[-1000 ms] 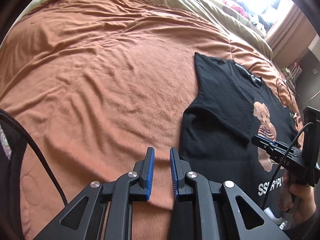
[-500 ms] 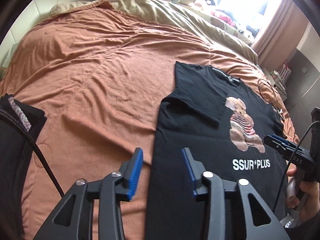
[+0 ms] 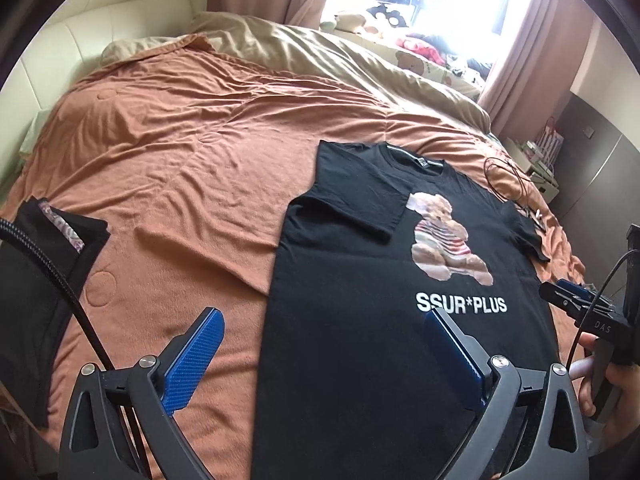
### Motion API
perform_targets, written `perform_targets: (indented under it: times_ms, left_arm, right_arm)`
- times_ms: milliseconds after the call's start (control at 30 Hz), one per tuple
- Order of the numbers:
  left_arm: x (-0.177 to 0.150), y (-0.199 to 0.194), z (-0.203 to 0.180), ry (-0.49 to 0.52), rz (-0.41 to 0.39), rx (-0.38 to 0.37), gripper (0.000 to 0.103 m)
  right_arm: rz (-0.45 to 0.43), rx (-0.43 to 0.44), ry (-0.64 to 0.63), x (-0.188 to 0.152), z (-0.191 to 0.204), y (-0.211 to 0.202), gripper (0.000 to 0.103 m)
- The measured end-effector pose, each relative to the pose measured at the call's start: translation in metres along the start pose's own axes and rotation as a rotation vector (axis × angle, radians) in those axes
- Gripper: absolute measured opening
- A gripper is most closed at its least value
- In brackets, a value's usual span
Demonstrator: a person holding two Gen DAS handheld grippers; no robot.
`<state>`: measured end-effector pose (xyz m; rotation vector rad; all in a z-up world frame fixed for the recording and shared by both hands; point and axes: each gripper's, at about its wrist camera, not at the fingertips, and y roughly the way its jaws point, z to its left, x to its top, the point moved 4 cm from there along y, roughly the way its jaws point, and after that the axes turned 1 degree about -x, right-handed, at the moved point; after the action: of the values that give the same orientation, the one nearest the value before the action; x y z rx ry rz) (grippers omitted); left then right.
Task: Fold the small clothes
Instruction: 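Raise both tools back above the shirt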
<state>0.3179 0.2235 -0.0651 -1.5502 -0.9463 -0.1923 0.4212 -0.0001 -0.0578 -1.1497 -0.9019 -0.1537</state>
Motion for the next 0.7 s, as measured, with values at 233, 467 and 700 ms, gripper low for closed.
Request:
perform_targets:
  times_ms: [233,467,700]
  left_arm:
    - [-0.013,-0.024,-0.026,0.045,-0.027,-0.01,0.101]
    - [-0.035,-0.035,-0.047,0.07,-0.042,-0.038,0.101]
    - [-0.053,-0.047,-0.063,0.105,-0.045,-0.056,0.101]
  right_arm:
    - [-0.053,-0.025,0.026,-0.025,-0.019,-0.043,0.089]
    - [-0.089,-0.054,0.075,-0.059,-0.037,-0.072,0.089]
    - [-0.1,-0.09,0.136,-0.077,-0.058,-0.098,0.089]
